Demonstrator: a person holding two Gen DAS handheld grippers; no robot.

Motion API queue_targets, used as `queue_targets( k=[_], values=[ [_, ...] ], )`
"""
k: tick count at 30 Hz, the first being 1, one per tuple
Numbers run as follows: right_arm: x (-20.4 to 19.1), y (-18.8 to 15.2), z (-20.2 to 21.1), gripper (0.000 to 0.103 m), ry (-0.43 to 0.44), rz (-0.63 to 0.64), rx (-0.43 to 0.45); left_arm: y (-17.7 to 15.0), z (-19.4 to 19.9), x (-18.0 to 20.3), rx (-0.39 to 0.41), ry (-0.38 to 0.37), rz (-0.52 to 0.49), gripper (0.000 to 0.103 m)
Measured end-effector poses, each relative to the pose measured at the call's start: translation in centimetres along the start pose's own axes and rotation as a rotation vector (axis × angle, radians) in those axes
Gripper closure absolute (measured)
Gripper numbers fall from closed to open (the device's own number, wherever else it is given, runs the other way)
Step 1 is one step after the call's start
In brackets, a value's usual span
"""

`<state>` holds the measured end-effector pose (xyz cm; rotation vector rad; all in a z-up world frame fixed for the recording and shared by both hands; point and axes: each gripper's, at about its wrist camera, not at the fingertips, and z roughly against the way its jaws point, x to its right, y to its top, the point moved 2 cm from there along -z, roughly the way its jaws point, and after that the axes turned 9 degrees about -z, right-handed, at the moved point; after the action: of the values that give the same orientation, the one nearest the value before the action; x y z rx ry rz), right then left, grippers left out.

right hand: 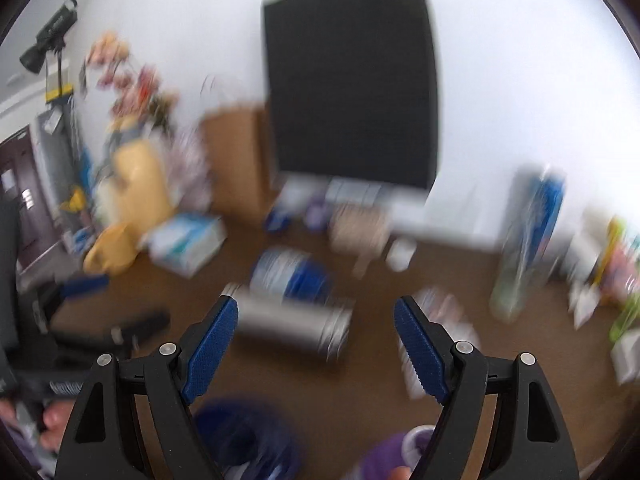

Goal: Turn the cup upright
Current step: 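Move the right tool toward the lying steel tumbler and lower over it, then close the right gripper around the steel tumbler's body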

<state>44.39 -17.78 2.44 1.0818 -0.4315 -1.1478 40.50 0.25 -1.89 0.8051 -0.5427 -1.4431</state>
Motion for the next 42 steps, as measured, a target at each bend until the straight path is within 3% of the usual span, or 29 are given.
queue_targets(
  k=[3,6,8,11,13,16,21,24,29,32,37,42],
  values=[
    [-0.9,1.6,-1.6,0.019,0.022,0.048,-0.002,0.9,-2.6,-0.1,-0.020,0.010,-0.013,0.000],
    [-3.5,2.1,-5.1,0.019,0.006,0.236,-0.091,1.1,-4.7,-0.6,-0.053,0.003,-0.007,0.000],
    [-4.3,1.9,-7.9,0.019,0.025,0.314,-0.196,0.6,-5.4,-1.2,-0.068,-0.011,0.016,0.000],
    [-3.8,0.3,-12.1,0.019,0.153,0.368,-0.453,-0.5,-6.6,-1.8,-0.132,-0.070,0.046,0.000],
    [-2.9,-0.9,-14.2,0.019,0.164,0.397,-0.552,-1.3,-7.4,-2.2,-0.189,-0.117,0.071,0.000],
    [-2.2,-2.6,-15.7,0.019,0.167,0.425,-0.628,-1.9,-7.7,-3.1,-0.206,-0.130,0.105,0.000],
    [-3.2,-4.2,-16.5,0.019,0.194,0.460,-0.670,-1.6,-8.0,-3.2,-0.206,-0.116,0.111,0.000],
    [-3.9,-4.7,-16.9,0.021,0.180,0.483,-0.682,-2.1,-8.6,-3.3,-0.232,-0.146,0.147,0.000],
    [-4.7,-5.5,-18.1,0.021,0.183,0.484,-0.758,-2.1,-8.8,-3.5,-0.236,-0.248,0.191,0.003],
    [-5.5,-6.2,-18.4,0.026,0.195,0.484,-0.822,-1.8,-9.2,-3.5,-0.227,-0.321,0.224,0.003],
    [-6.4,-6.3,-18.7,0.030,0.181,0.468,-0.823,-1.1,-11.1,-3.6,-0.266,-0.407,0.306,0.003],
    [-7.9,-6.3,-19.5,0.030,0.217,0.430,-0.834,-1.5,-13.4,-4.2,-0.336,-0.488,0.451,0.004]
  ],
)
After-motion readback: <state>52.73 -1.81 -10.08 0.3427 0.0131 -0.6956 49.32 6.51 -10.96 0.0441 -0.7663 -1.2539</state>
